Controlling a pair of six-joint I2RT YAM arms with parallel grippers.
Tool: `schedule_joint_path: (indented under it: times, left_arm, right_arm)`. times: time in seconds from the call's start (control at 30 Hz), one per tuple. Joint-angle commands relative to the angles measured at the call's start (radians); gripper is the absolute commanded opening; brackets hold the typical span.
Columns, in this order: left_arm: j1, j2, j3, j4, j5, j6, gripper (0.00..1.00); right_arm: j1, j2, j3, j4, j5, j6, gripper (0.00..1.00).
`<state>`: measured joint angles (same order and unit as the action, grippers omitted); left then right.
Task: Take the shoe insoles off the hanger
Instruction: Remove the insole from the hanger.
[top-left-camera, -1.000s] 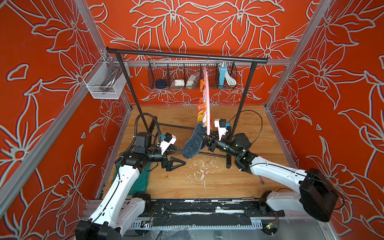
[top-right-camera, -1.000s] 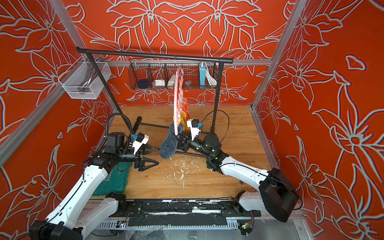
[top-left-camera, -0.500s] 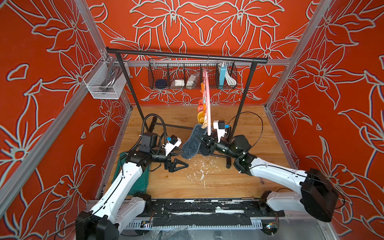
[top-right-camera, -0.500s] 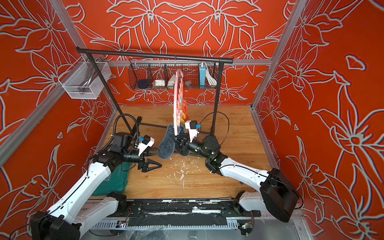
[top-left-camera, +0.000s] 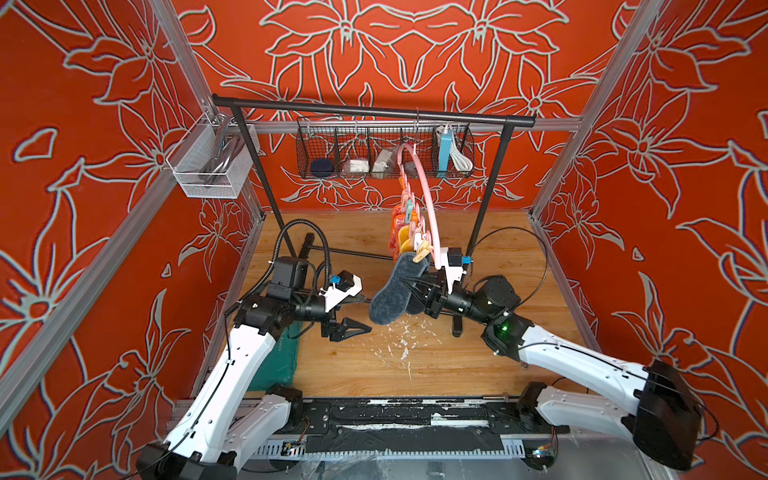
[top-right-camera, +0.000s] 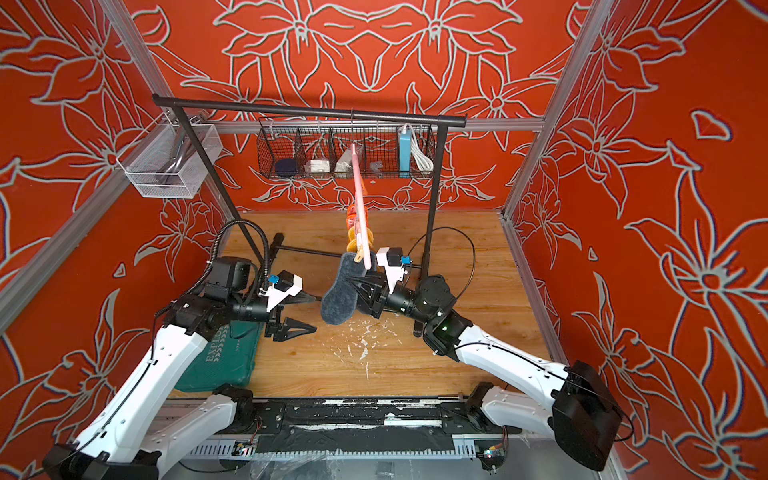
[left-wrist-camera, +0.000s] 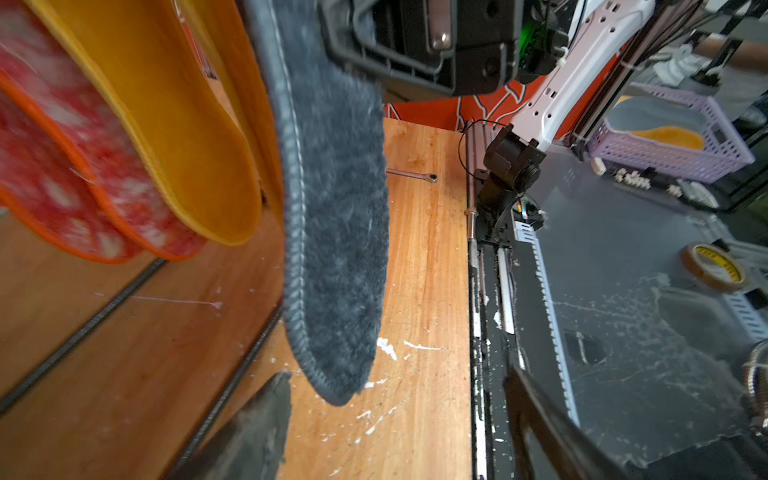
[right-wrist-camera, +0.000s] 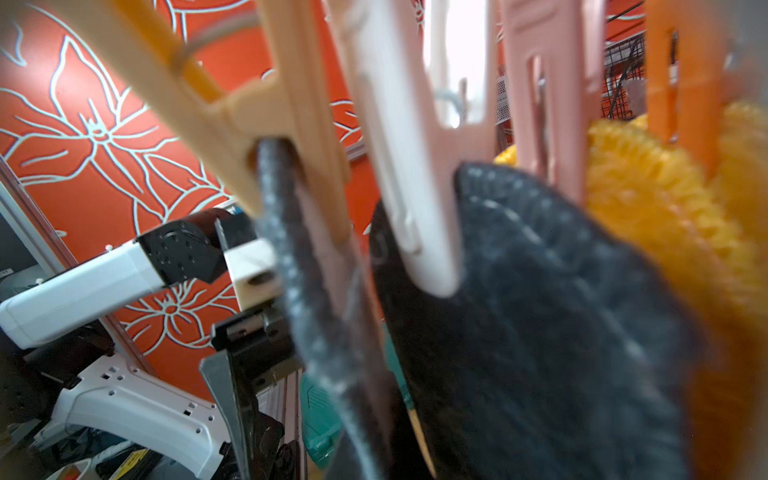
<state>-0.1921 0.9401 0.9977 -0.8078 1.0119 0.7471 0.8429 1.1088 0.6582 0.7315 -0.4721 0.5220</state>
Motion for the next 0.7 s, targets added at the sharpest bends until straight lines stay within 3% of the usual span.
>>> schedule_joint_path:
  times: [0.0,0.27,0.47,0.57,0.67]
  left_arm:
    - [-0.004,0.016,0.023,-0.064,-0.008,0.059,0.81]
    - [-0.027,0.037,-0.062,0.058,0.101,-0.068,0.80]
    - [-0.052,0.036,-0.114,0.070,0.102,-0.061,0.69]
    - [-0.056,0.033,-0.123,0.070,0.124,-0.058,0.53]
    - [-0.059,0.032,-0.128,0.025,0.150,0.017,0.17]
  right_arm:
    - [0.006,-0.011,-0.005,0.002,-0.066,-0.032,0.00]
    - [0.033,0.033,0.024,0.101,-0.092,0.012,0.00]
    - [0.047,0.077,0.056,0.153,-0.099,0.028,0.00]
    - [0.049,0.095,0.060,0.186,-0.092,0.043,0.00]
    - [0.050,0.104,0.063,0.198,-0.088,0.049,0.00]
